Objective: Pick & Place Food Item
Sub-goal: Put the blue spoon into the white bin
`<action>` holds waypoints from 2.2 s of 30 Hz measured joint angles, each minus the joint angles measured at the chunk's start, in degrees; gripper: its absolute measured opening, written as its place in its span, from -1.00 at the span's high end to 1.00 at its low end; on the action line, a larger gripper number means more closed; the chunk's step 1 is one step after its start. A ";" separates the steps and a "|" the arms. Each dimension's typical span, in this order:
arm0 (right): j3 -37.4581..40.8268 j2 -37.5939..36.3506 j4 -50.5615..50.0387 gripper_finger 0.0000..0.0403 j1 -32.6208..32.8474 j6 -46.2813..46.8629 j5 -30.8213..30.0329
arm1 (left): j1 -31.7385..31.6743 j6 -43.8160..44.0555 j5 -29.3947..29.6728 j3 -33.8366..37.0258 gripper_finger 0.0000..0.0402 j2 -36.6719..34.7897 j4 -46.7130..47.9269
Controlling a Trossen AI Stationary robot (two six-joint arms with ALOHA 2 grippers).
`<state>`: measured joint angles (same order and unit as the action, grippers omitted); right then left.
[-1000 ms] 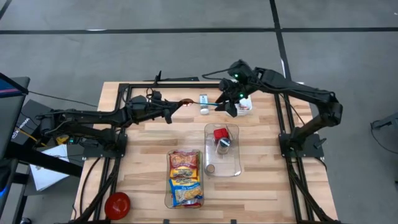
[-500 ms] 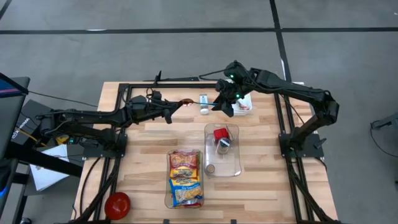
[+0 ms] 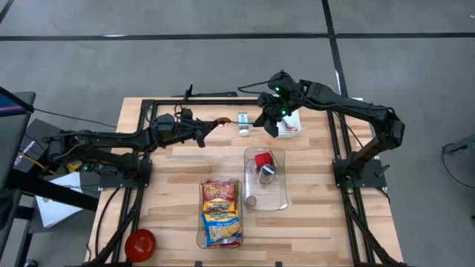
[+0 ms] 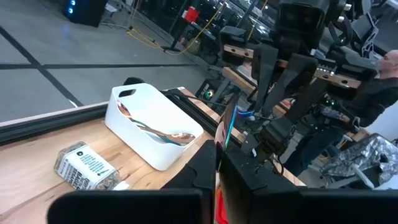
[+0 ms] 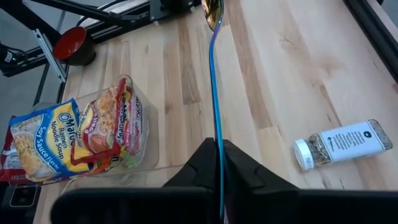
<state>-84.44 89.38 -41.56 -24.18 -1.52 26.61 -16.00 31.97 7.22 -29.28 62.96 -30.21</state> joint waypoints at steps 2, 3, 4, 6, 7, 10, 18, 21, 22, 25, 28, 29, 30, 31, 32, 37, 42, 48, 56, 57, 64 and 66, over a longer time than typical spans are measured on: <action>0.00 0.00 0.02 0.98 -0.02 0.05 -0.10 | -0.03 0.90 -0.05 0.00 0.95 0.00 0.00; 0.00 0.00 -0.03 0.98 -0.23 0.03 -0.06 | -0.03 1.37 -0.15 -0.02 0.92 0.00 0.15; 0.00 0.00 -0.11 0.98 -0.59 0.00 0.08 | -0.01 1.46 -0.15 -0.07 0.90 0.00 0.49; 0.00 -0.01 -0.63 0.98 -1.27 -0.15 0.23 | -0.01 1.46 -0.19 -0.08 0.82 0.01 1.39; 0.00 -0.02 -1.15 0.99 -1.70 -0.52 0.34 | -0.03 1.46 -0.44 -0.09 0.77 0.01 2.03; 0.00 -0.22 -2.80 0.99 -3.06 -1.35 0.44 | -0.06 1.48 -1.25 -0.07 0.61 0.07 4.25; 0.00 -0.59 -9.70 0.99 -7.01 -1.73 -4.03 | -0.06 1.75 -1.40 -0.07 0.27 0.07 7.82; 1.15 -0.69 -9.82 1.00 -8.55 1.46 -7.12 | -0.06 2.23 -0.99 -0.07 0.21 0.07 8.39; 2.05 -0.97 -9.84 1.00 -9.15 2.75 -8.13 | -0.06 2.69 -0.98 -0.04 0.20 0.07 8.48; 5.58 -3.03 -7.97 1.00 -10.65 5.29 -10.12 | -0.05 3.06 -0.96 -0.04 0.19 0.07 8.41; 10.69 -7.24 -4.21 1.00 -12.19 9.63 -10.08 | -0.03 3.30 -0.94 -0.02 0.19 0.07 8.39; 12.48 -8.80 -3.07 1.00 -12.85 11.30 -9.97 | -0.03 3.38 -0.92 -0.02 0.20 0.07 8.39; 14.36 -10.41 -1.67 1.00 -13.52 12.92 -9.95 | -0.03 3.43 -0.79 -0.02 0.20 0.07 8.39; 16.45 -12.04 -0.34 1.00 -14.33 14.76 -9.97 | -0.03 3.43 -0.44 -0.02 0.21 0.07 8.39; 18.68 -13.71 0.81 1.00 -15.19 16.63 -9.99 | -0.03 3.45 0.07 -0.02 0.21 0.07 8.39; 31.08 -21.60 8.44 1.00 -19.18 25.30 -9.99 | -0.06 3.43 2.21 -0.02 0.21 0.07 8.38; 42.29 -27.23 18.48 1.00 -21.34 32.78 -8.24 | -0.16 3.43 2.75 0.00 0.21 0.07 8.34; 48.27 -29.20 22.02 1.00 -21.33 34.76 -9.58 | -0.14 4.56 2.73 0.00 0.21 0.04 8.34; 49.95 -28.37 24.52 1.00 -21.33 36.09 -13.22 | -0.14 5.75 3.10 0.02 0.21 0.04 8.32; 49.99 -27.95 24.84 1.00 -21.50 36.09 -13.56 | -0.14 5.76 3.35 0.02 0.21 0.04 8.32; 50.01 -23.13 26.71 1.00 -22.80 35.83 -13.74 | -0.14 6.06 3.91 0.02 0.21 0.04 8.32; 50.01 -21.90 27.73 1.00 -22.88 35.67 -13.31 | -0.14 6.51 3.91 0.02 0.21 0.04 8.32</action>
<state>-34.44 67.49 -13.83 -47.07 34.15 13.30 -16.14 38.48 11.14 -29.26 63.00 -21.89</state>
